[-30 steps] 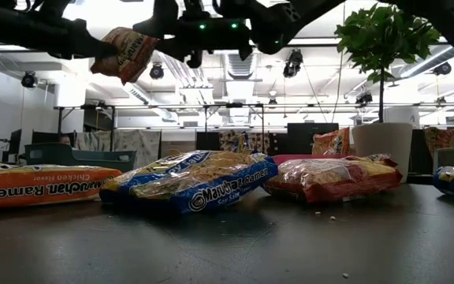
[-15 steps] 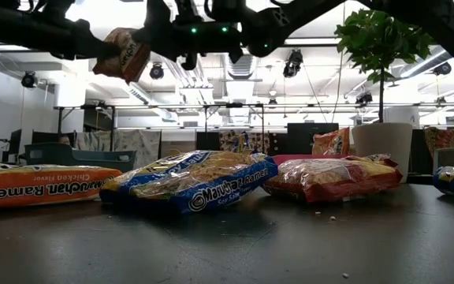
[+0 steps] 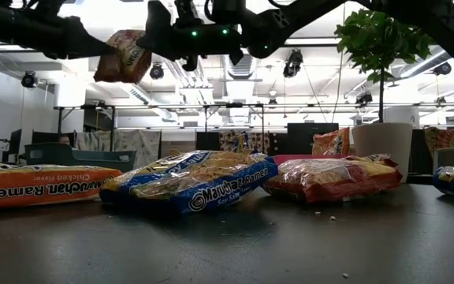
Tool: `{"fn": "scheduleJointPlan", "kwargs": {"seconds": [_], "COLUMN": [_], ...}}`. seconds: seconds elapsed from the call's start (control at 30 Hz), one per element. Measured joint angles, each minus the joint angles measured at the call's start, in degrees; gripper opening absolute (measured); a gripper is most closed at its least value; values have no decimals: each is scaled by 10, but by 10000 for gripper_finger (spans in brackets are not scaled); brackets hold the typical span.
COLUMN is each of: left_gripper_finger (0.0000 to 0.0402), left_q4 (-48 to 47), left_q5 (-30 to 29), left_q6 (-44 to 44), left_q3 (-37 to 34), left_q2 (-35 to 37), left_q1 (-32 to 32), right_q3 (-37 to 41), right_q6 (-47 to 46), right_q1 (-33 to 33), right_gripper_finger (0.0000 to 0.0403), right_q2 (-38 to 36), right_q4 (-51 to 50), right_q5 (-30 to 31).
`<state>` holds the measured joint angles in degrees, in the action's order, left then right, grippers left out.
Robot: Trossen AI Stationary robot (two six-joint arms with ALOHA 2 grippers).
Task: Sort Maruchan noodles
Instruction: Put the red noodle into the blue bin
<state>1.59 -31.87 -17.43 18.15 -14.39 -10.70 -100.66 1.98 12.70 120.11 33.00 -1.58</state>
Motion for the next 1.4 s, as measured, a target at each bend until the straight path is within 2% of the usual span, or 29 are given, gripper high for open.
{"fn": "scheduleJointPlan", "kwargs": {"seconds": [0.17,0.27,0.47,0.73,1.17,1.4], "left_gripper_finger": [214,233,241,238,230,230], "left_q4": [-99,-108,-105,-92,-94,-95], "left_q5": [-26,-40,-41,-41,-40,-39], "left_q6": [39,64,105,120,120,120], "left_q3": [31,46,47,47,47,47], "left_q2": [35,53,78,103,111,111], "left_q1": [0,0,0,0,0,0], "right_q3": [0,0,0,-6,-193,-264], "right_q6": [-9,-9,-20,-11,22,27], "right_q1": [18,27,37,39,40,41], "right_gripper_finger": [9,9,9,9,9,9], "right_q2": [0,9,49,114,258,316], "right_q4": [0,12,66,165,164,129], "right_q5": [1,3,4,58,63,82]}}
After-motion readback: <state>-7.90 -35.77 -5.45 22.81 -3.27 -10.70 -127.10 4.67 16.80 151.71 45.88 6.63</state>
